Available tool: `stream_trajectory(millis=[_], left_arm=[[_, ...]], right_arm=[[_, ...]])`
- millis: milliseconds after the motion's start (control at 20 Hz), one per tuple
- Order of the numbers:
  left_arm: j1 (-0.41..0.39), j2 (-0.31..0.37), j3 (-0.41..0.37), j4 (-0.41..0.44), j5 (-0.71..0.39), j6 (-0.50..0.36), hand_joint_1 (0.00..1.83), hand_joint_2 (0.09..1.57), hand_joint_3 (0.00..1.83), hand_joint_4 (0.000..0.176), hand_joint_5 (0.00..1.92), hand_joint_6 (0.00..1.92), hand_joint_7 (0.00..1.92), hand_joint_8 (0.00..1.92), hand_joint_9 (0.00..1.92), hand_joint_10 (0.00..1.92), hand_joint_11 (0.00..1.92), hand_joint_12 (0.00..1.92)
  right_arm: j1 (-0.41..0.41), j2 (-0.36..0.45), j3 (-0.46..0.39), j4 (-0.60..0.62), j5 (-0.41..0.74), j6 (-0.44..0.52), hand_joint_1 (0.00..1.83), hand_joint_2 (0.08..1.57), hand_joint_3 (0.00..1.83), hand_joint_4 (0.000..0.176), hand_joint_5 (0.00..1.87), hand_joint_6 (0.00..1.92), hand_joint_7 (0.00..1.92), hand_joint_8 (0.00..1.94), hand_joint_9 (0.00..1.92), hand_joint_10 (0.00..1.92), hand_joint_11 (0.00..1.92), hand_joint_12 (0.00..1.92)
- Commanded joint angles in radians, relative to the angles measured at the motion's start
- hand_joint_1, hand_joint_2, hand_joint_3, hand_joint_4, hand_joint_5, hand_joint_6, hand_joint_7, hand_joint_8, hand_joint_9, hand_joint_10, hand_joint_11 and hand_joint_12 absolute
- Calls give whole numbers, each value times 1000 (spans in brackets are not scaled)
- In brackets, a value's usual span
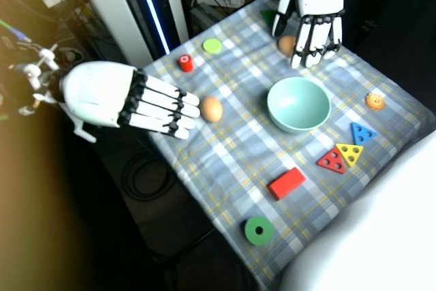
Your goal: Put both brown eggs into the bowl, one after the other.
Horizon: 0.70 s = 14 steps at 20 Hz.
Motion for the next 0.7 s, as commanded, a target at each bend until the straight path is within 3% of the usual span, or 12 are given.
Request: stream_trajectory(millis=[0, 150, 200, 250, 300, 350, 400, 450, 550, 600, 650], left_arm=[[-5, 5, 0, 7, -92, 0, 903, 935, 5, 155, 505, 1, 544, 0, 602, 4, 0, 1230], [-2, 5, 1, 3, -88, 0, 936, 931, 0, 139, 562, 7, 652, 27, 655, 28, 0, 1314], [-2, 5, 2, -1, -88, 0, 927, 947, 4, 130, 570, 4, 673, 28, 655, 29, 0, 1215], [-2, 5, 3, -3, -88, 0, 940, 943, 1, 113, 646, 13, 728, 44, 696, 52, 0, 1166], [-2, 5, 4, -3, -88, 0, 936, 950, 1, 88, 711, 17, 777, 66, 735, 85, 0, 1267], [-2, 5, 5, -5, -88, 0, 951, 961, 0, 70, 740, 3, 729, 228, 529, 514, 0, 1306], [-2, 5, 6, -7, -88, 0, 921, 998, 0, 73, 725, 4, 555, 626, 344, 981, 0, 1296], [-2, 5, 7, -11, -88, 0, 921, 1006, 0, 64, 760, 5, 441, 1000, 256, 1286, 0, 1407], [-1, 5, 8, -14, -89, 0, 947, 980, 0, 51, 835, 8, 453, 1115, 292, 1323, 0, 1489], [-2, 5, 8, -14, -89, 0, 990, 973, 0, 23, 863, 6, 494, 1100, 309, 1332, 0, 1508], [-2, 5, 9, -15, -89, 0, 997, 971, 0, 18, 871, 4, 513, 1097, 321, 1355, 0, 1565]], right_arm=[[6, 8, 2, 25, 122, 7, 755, 1343, 2, 0, 683, 4, 570, 1, 557, 0, 367, 597], [6, 8, 2, 25, 122, 8, 751, 1343, 1, 0, 687, 0, 581, 0, 561, 0, 350, 650], [6, 8, 2, 25, 122, 8, 751, 1342, 0, 0, 693, 2, 589, 3, 568, 3, 353, 661], [6, 8, 2, 25, 122, 8, 755, 1343, 0, 0, 693, 2, 582, 0, 567, 2, 352, 661], [6, 8, 2, 25, 122, 8, 773, 1344, 0, 0, 688, 0, 577, 0, 556, 0, 337, 657], [6, 7, 2, 25, 122, 8, 774, 1345, 1, 0, 687, 0, 579, 1, 556, 1, 335, 656], [6, 7, 2, 25, 122, 8, 748, 1354, 3, 0, 688, 0, 582, 1, 564, 3, 348, 649], [6, 7, 2, 25, 122, 8, 755, 1351, 1, 0, 699, 3, 590, 3, 581, 7, 373, 647], [6, 7, 2, 25, 122, 8, 753, 1345, 0, 0, 702, 1, 592, 1, 579, 2, 371, 637], [5, 7, 2, 25, 122, 8, 742, 1351, 2, 0, 696, 0, 591, 0, 578, 1, 369, 635], [5, 7, 2, 25, 122, 8, 736, 1353, 2, 0, 694, 0, 590, 0, 577, 0, 365, 633]])
